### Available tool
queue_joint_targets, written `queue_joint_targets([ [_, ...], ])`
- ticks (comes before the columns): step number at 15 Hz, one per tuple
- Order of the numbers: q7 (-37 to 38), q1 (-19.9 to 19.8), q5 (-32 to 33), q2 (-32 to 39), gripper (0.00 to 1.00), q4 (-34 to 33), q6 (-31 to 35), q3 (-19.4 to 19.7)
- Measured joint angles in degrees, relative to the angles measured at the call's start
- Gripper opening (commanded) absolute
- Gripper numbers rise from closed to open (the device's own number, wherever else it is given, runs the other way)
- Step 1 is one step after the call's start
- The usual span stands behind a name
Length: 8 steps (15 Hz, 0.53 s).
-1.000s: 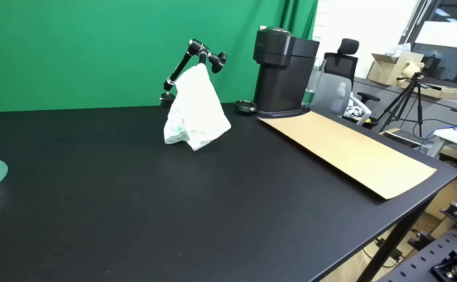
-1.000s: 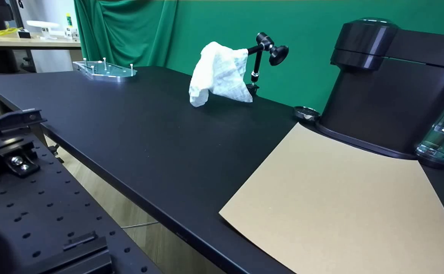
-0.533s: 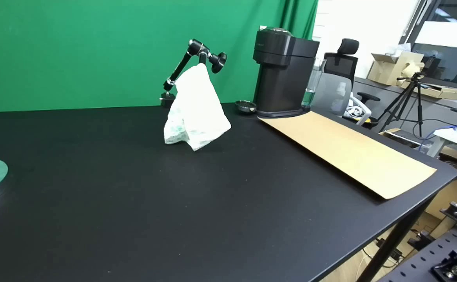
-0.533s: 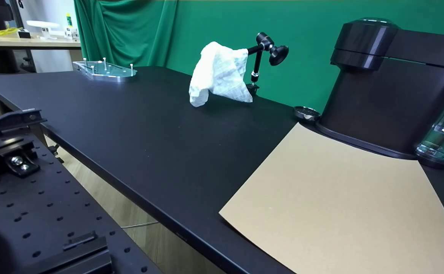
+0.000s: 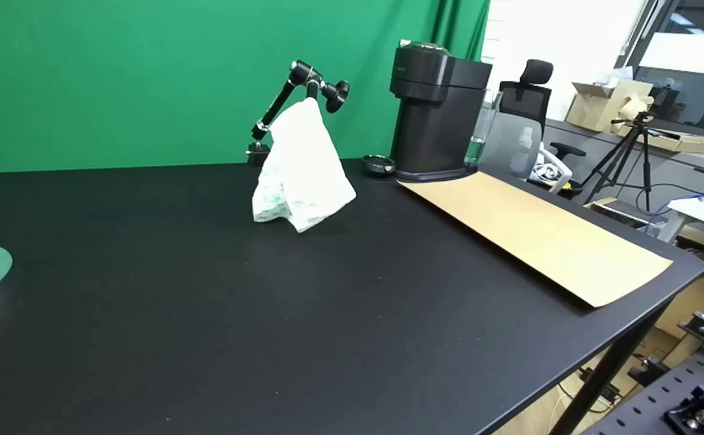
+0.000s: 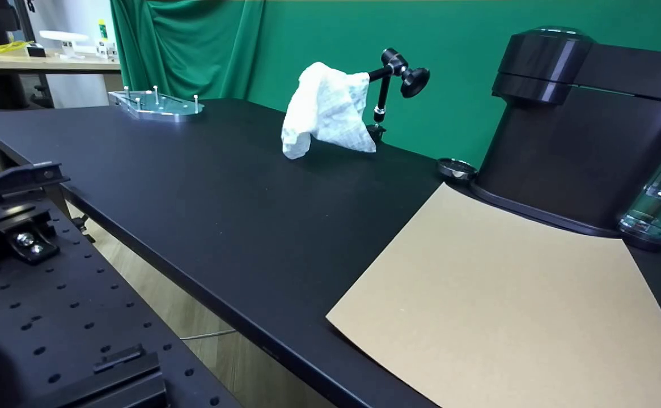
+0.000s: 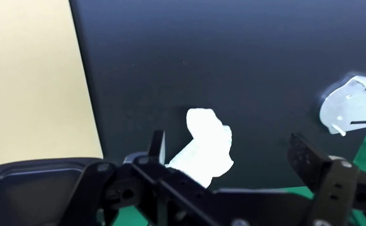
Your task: Remove the white cloth from the black stand and put it on the table
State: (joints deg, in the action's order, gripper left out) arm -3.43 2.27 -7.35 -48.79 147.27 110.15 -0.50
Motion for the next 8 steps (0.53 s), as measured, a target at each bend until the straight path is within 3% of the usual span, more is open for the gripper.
queue_joint_targets([
  [8, -1.7, 0.4, 6.2, 18.5, 1.00, -1.3, 20.5, -2.4],
])
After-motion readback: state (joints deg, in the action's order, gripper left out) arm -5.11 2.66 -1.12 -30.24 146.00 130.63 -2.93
